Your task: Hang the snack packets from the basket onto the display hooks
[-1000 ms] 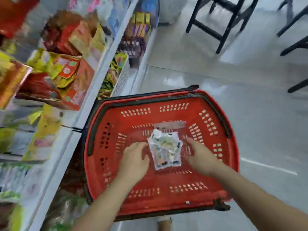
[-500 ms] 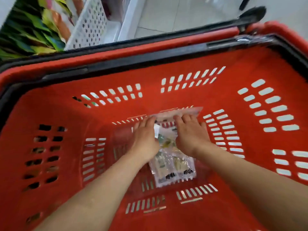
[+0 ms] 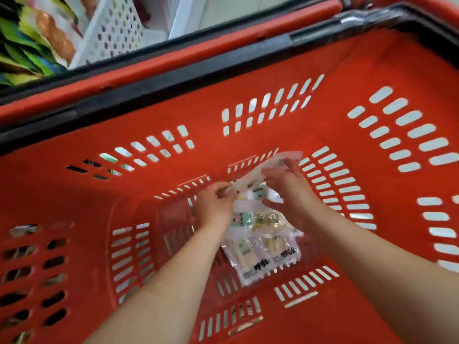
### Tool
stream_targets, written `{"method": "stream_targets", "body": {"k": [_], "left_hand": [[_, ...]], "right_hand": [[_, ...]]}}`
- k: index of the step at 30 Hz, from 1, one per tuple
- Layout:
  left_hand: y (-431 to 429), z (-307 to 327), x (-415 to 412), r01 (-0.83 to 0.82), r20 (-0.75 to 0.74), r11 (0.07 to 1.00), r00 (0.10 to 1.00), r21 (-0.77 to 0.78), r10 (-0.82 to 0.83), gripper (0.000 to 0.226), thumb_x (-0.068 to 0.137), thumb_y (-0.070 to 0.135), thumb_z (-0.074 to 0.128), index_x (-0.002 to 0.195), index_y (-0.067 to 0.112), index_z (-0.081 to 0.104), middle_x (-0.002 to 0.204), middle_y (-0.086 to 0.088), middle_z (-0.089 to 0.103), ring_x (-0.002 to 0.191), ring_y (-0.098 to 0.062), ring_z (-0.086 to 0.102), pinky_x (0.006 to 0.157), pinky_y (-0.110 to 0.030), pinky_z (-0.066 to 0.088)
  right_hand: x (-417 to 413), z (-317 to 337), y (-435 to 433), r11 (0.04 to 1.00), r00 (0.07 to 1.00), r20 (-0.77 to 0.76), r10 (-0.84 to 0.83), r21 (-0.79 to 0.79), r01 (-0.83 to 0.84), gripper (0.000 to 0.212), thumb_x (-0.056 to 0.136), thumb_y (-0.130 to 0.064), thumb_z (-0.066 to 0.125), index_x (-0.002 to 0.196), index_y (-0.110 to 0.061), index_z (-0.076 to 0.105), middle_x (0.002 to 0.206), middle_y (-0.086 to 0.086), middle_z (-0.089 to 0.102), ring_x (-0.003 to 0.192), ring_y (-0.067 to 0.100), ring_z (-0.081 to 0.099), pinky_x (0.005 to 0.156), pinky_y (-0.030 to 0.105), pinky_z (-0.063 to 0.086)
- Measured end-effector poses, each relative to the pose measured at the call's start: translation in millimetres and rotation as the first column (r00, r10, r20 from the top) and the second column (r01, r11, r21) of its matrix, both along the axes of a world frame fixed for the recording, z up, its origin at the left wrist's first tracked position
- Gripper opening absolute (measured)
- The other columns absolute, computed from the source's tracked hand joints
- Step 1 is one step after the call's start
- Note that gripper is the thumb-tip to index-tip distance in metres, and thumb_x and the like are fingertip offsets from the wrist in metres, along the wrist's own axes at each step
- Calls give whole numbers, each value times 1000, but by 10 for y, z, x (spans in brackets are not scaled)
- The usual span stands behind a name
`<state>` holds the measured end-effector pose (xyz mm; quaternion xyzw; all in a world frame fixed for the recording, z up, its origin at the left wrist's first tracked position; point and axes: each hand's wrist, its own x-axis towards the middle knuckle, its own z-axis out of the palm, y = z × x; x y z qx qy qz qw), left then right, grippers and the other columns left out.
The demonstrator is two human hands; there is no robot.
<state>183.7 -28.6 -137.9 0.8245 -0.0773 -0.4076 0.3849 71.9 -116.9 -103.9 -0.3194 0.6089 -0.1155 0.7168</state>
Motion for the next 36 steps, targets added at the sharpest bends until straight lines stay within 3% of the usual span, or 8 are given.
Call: {"method": "stream_targets", "body": {"k": [2,5,9,13,19,23,28,36], "left_hand": [[165,46,24,292,305,956,909,21,-284,13,87,18,69,98,20,74,104,3,68,96,-17,58,88,-27,43],[443,144,109,680,642,725,509,108,-573,18,75,3,75,89,16,76,92,2,65,88,-21,51,74,-28,39],[620,325,154,824,411,306,98,478,-906,32,78,6,65,107,20,69,117,4,55,114,-25,47,80,-31,45],[572,275,62,813,191,338,279,474,-941,49,85,8,57,133,21,56,155,-1,24,142,-25,17,113,-34,26],[411,56,-173,707,36,448,514,547,-857,107,82,43,72,153,19,-4,161,-7,2,147,-32,5,116,-46,19],[477,-94,-232,604,106,456,524,654,-845,106,75,45,77,151,20,7,152,-7,21,139,-29,22,103,-47,31],[525,-124,-252,583,194,464,466,667,-863,38,79,37,74,112,28,59,131,-1,44,123,-24,30,89,-40,26],[569,-168,-51,515,234,651,655,558,-719,72,74,25,81,129,26,34,131,-10,36,118,-33,47,91,-42,49]], "right_hand": [[-54,17,-8,994,993,-49,-103,21,105,83,84,-42,69,149,-33,19,141,3,43,121,24,49,86,44,52],[-210,0,-29,992,959,-265,-100,-106,74,85,84,-45,69,149,-31,16,121,1,53,104,23,57,86,43,53],[-371,-128,144,861,767,-578,279,-204,-467,66,82,-12,73,139,-21,41,118,5,61,79,14,61,60,22,53],[-444,-237,311,557,363,-742,563,17,-830,94,67,-55,78,143,-29,29,149,2,36,139,29,31,109,56,35],[-425,-290,526,363,184,-795,579,49,-930,114,72,-52,77,152,-22,2,160,-1,12,148,22,12,116,57,19],[-383,-359,576,529,300,-807,509,18,-849,103,73,-51,77,150,-24,14,149,0,33,138,24,34,109,58,26],[-376,-416,529,703,450,-751,484,27,-711,86,73,-48,79,143,-34,31,142,3,36,133,27,31,104,52,32],[-208,-452,516,727,673,-572,468,-183,-662,24,76,-16,80,79,-23,58,109,-15,59,102,14,58,88,34,52]]}}
